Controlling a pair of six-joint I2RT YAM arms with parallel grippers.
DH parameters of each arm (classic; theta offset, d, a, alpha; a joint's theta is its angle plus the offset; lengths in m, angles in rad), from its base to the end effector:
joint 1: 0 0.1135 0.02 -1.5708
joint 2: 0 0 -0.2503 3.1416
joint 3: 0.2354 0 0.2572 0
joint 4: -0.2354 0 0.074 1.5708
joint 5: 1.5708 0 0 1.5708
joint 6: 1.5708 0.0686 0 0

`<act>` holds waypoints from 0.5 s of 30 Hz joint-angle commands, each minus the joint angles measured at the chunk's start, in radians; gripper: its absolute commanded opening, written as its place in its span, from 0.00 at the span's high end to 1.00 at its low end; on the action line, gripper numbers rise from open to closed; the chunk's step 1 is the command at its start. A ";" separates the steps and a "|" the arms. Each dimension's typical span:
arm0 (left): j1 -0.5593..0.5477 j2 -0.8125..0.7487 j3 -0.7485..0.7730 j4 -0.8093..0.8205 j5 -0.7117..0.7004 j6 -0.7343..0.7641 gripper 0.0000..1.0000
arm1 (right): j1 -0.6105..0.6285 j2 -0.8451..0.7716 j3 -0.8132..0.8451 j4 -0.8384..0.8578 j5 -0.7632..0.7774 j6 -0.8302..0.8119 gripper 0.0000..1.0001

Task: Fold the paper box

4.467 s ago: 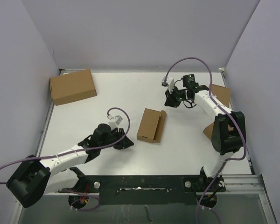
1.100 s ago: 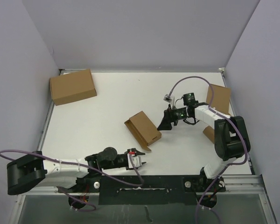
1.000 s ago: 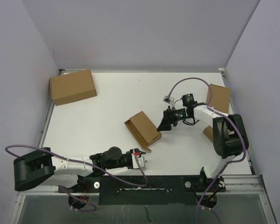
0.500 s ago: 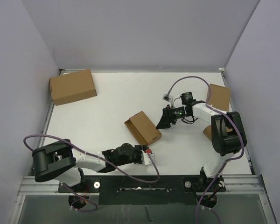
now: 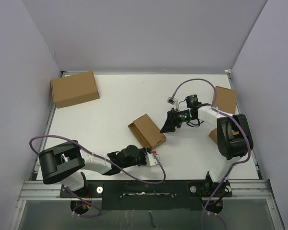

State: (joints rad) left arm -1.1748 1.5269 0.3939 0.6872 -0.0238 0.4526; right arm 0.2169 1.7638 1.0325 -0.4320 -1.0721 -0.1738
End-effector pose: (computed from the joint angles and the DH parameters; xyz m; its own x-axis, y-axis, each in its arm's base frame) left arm 0.1165 -0.2743 0.1010 0.2502 0.5350 -0.8069 0.8948 0.1906 0.4038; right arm 0.3157 0.1313 0.1387 -0.8065 -0.2624 -0.5298 -0.5912 0.3521 0.7256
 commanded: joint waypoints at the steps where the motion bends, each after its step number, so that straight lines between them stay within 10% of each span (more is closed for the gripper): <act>1: 0.015 0.029 0.046 0.062 -0.001 -0.021 0.73 | 0.005 -0.003 0.038 -0.001 -0.045 0.010 0.22; 15: 0.037 0.042 0.042 0.071 0.024 -0.071 0.96 | 0.016 0.024 0.040 -0.004 -0.034 0.023 0.24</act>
State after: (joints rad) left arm -1.1488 1.5547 0.4068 0.7097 -0.0200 0.4126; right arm 0.2199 1.7809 1.0340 -0.4324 -1.0836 -0.1619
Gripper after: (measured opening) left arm 0.056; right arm 0.761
